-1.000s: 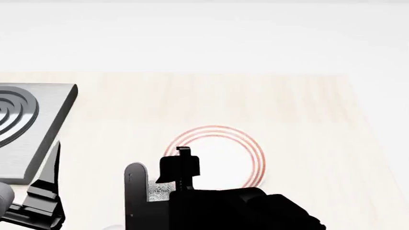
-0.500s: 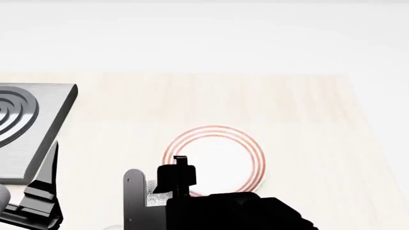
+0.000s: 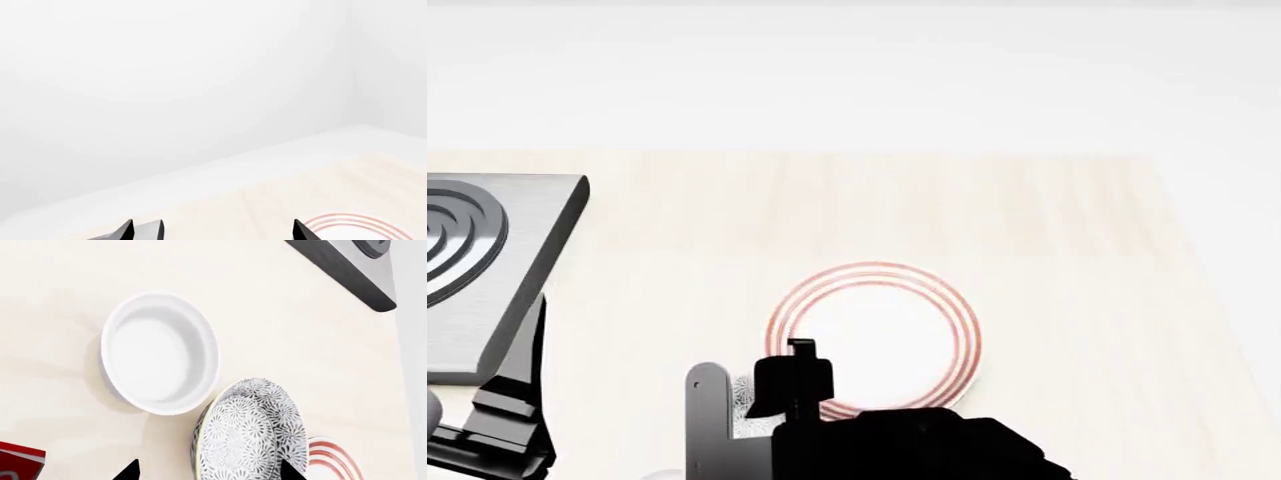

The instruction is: Pick the akita bowl between the plate and the ramekin and place it on the plate.

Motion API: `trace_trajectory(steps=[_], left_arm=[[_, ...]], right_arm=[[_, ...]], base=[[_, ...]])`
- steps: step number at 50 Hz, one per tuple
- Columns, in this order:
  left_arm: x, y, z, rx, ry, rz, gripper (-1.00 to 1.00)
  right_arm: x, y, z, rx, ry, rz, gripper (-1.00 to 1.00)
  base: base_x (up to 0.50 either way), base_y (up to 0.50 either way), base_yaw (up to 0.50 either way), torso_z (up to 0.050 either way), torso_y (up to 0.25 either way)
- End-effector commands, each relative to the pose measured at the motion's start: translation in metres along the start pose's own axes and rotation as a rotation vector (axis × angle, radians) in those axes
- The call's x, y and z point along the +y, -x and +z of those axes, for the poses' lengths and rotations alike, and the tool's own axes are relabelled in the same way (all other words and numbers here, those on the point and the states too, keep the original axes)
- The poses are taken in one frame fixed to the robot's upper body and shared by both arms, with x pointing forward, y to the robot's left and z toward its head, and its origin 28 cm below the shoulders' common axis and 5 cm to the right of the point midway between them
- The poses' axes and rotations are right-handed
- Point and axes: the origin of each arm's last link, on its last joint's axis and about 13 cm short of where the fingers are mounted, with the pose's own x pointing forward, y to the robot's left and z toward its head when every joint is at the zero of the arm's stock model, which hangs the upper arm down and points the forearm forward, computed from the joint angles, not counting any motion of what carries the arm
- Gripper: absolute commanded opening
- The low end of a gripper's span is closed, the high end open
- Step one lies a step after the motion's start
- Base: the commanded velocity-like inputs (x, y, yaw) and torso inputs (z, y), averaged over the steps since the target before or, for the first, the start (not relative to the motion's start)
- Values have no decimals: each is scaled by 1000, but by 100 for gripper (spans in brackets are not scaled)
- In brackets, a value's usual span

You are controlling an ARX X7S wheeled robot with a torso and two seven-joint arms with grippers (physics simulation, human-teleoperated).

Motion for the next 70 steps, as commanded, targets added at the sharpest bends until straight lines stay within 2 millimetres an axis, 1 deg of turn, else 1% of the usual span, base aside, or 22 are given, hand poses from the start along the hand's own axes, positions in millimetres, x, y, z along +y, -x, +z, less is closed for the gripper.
trace_trajectory(steps=[1,15,16,42,47,55,60,70], left_arm=[[1,-1,0,-12,16,-13,100],[1,-1,0,-10,16,-14,100],[1,-1,0,-10,16,-14,100],[2,0,1,-17,17,-11,100],[3,0,2,-18,17,-9,100],[3,0,3,-21,18,-8,100],[2,2,4,-25,19,-9,100],[3,3,6,-29,20,-9,100]], right_arm=[[-1,-6,5,-8,15,25,100],[-1,-11,-2,16,2,9,100],[-1,-11,-2,13,3,4,-100],[-2,-8,0,18,50,-23,-100],[-1,-8,0,30,82,-41,-100],[-17,6,7,45,131,-117,-100],[-29,22,15,61,169,-175,-100],[-42,39,17,103,222,-262,-100]], base=[[0,0,0,0,0],[0,0,0,0,0],[0,0,0,0,0],[0,0,0,0,0],[0,0,0,0,0],[0,0,0,0,0],[0,0,0,0,0],[0,0,0,0,0]])
